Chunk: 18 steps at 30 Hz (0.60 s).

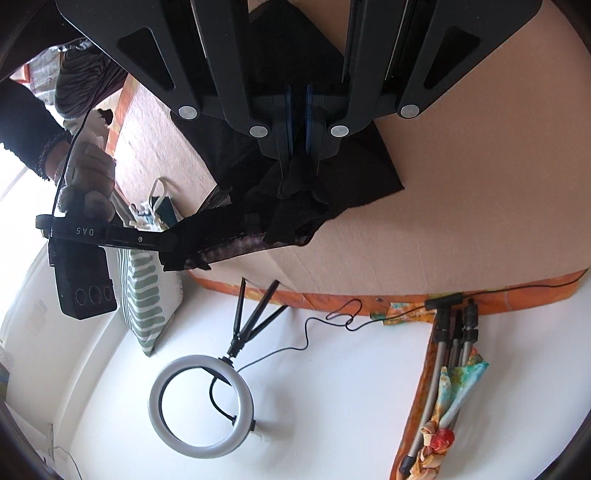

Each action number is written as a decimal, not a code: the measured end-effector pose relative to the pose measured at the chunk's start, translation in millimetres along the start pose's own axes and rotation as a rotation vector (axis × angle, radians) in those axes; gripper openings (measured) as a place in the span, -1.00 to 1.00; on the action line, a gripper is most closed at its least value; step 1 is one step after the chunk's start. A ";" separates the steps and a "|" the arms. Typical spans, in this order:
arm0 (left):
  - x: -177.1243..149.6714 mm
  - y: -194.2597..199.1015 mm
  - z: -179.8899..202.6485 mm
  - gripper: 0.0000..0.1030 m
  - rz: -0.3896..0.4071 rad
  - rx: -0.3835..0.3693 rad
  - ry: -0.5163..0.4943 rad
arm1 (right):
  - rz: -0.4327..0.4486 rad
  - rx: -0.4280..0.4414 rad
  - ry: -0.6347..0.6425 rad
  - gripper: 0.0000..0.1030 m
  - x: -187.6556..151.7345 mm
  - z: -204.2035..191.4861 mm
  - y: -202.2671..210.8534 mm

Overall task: Fold small clothes
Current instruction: 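Lift the shirt end and fold it over the shirt with both grippers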

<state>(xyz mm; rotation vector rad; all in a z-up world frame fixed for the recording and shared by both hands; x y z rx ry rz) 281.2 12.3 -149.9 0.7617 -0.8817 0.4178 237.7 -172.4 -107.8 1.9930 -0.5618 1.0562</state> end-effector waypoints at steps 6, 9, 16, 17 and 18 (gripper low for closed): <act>-44.0 4.9 18.3 -0.94 -0.072 0.005 -0.059 | -0.032 -0.004 0.011 -0.88 -53.8 -0.1 14.8; -59.4 7.5 23.8 -0.94 -0.093 0.014 -0.092 | -0.039 -0.011 0.019 -0.88 -72.0 4.6 20.7; -79.4 14.9 25.3 -0.94 -0.129 0.025 -0.159 | -0.054 -0.031 0.108 -0.88 -102.5 13.3 30.2; -81.7 15.8 25.2 -0.94 -0.136 0.028 -0.169 | -0.052 -0.038 0.120 -0.88 -105.1 14.3 31.5; -83.7 17.4 26.8 -0.94 -0.135 0.034 -0.187 | -0.048 -0.039 0.124 -0.88 -107.3 16.3 33.4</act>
Point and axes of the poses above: each gripper's, at about its wrist camera, not at the fingertips, and y roughly against the way its jaws point, z to its right, x to its top, the point moved 2 cm from there along -y, roughly the way its jaws point, and after that the axes turned 13 degrees about z, right-handed, at the moved point
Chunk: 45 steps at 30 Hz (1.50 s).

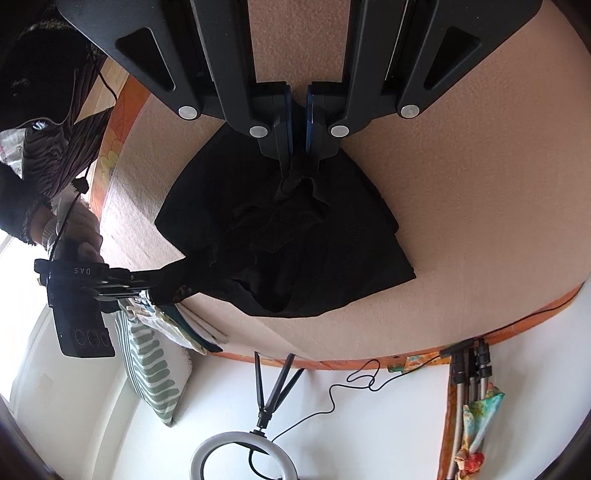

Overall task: Fold small clothes
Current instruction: 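Lift the shirt end and fold it over the shirt with both grippers, then open both grippers and release the folded shirt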

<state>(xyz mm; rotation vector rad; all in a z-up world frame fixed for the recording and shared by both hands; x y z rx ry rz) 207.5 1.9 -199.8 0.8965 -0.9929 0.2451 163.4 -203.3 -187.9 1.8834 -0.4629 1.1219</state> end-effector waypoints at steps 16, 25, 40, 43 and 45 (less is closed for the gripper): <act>-24.8 30.3 11.6 -0.80 -0.106 0.061 -0.207 | -0.087 -0.054 0.136 -0.86 -37.3 -5.7 41.2; 6.5 37.8 1.2 -0.80 0.031 0.009 0.070 | -0.057 -0.049 -0.041 -0.22 -19.4 10.1 29.0; -25.1 0.1 18.2 -0.79 -0.140 -0.003 -0.094 | -0.106 0.002 0.012 -0.22 43.9 -11.4 -46.2; -29.4 8.2 9.7 -0.72 -0.162 -0.006 -0.069 | -0.174 0.004 0.008 -0.22 15.7 -7.7 -52.2; -26.4 14.4 1.5 -0.72 -0.160 0.003 -0.047 | -0.221 -0.006 0.008 -0.22 -3.7 -1.3 -53.3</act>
Point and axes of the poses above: each gripper's, at about its wrist camera, not at the fingertips, and y roughly against the way its jaws point, z to its right, x to its top, the point moved 2 cm from there along -y, roughly the way its jaws point, and after that the axes turned 13 degrees about z, right-handed, at the moved point
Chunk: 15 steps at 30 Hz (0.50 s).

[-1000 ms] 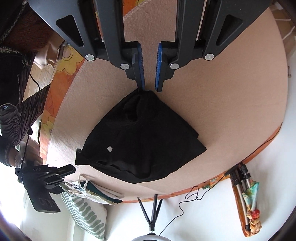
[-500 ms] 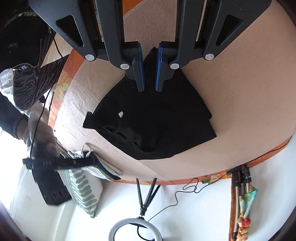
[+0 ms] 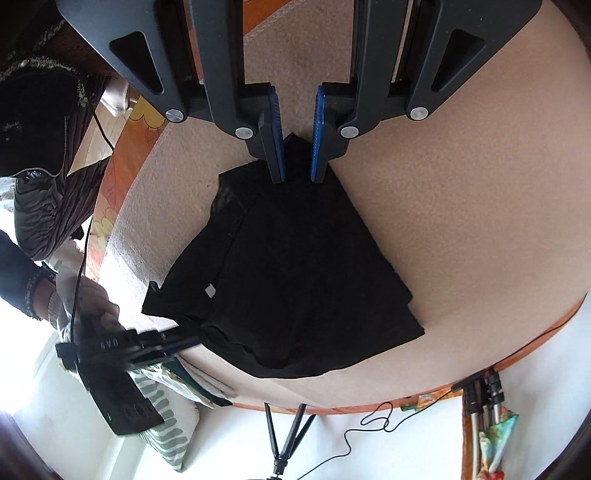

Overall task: Fold small clothes
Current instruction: 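Open both grippers and release the folded shirt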

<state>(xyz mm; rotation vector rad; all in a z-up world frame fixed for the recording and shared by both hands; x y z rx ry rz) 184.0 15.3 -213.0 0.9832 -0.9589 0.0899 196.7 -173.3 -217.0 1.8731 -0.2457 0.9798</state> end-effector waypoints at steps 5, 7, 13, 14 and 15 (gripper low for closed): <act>33.5 21.6 -37.2 -0.58 0.139 0.021 0.183 | 0.026 0.023 -0.025 -0.22 -11.3 13.8 18.8; 51.6 22.4 -53.7 -0.37 0.190 0.031 0.260 | 0.085 0.036 -0.080 -0.22 1.5 24.1 28.2; 86.7 -2.0 -87.4 -0.19 0.246 0.021 0.443 | 0.212 -0.035 -0.245 -0.11 37.8 72.0 26.3; 89.3 -8.4 -92.2 -0.18 0.244 0.016 0.463 | 0.218 -0.030 -0.293 -0.11 40.7 83.3 21.2; 90.9 -15.7 -98.2 -0.18 0.242 0.009 0.491 | 0.221 -0.024 -0.327 -0.11 42.2 91.0 17.7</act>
Point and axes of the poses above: each gripper's, at about its wrist camera, not at the fingertips, and y roughly against the way its jaws point, z to its right, x to its top, the point moved 2 cm from there along -y, roughly the way its jaws point, and after that the axes turned 13 degrees about z, right-handed, at the moved point
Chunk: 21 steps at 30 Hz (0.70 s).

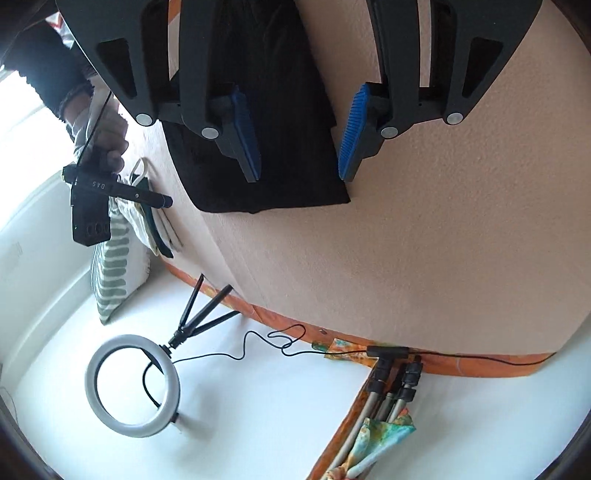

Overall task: Fold small clothes
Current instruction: 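Open both grippers and release the folded shirt, then grasp the folded shirt edge with both grippers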

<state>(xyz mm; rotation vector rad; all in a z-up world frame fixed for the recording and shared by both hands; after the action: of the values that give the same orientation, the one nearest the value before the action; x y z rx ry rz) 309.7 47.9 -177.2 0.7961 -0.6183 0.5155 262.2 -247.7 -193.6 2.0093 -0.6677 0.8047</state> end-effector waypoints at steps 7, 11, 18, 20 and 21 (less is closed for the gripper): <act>1.3 -37.6 -29.9 -0.18 -0.026 0.017 0.133 | -0.023 0.005 -0.137 -0.11 10.6 32.3 -31.7; -4.3 -52.4 -32.1 -0.18 -0.043 0.011 0.140 | -0.046 -0.001 -0.137 -0.11 9.2 34.8 -48.2; -13.2 -56.2 -27.4 -0.18 -0.049 -0.022 0.125 | -0.051 0.045 -0.166 -0.11 10.2 35.2 -63.1; -14.5 -57.1 -26.4 -0.24 -0.047 -0.032 0.128 | -0.048 0.056 -0.179 -0.11 9.4 36.3 -63.8; -14.9 -57.3 -25.2 -0.24 -0.044 -0.035 0.123 | -0.050 0.064 -0.184 -0.11 9.2 35.9 -64.8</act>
<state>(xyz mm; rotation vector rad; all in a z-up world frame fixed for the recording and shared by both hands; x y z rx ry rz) 343.2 30.5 -229.3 0.7373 -0.4943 0.5083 324.1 -247.5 -235.4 2.1681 -0.6999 0.6236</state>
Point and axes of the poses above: each gripper's, at about its wrist camera, not at the fingertips, and y roughly against the way its jaws point, z to its right, x to its top, the point moved 2 cm from there along -y, roughly the way its jaws point, and after that the axes turned 13 degrees about z, right-handed, at the moved point
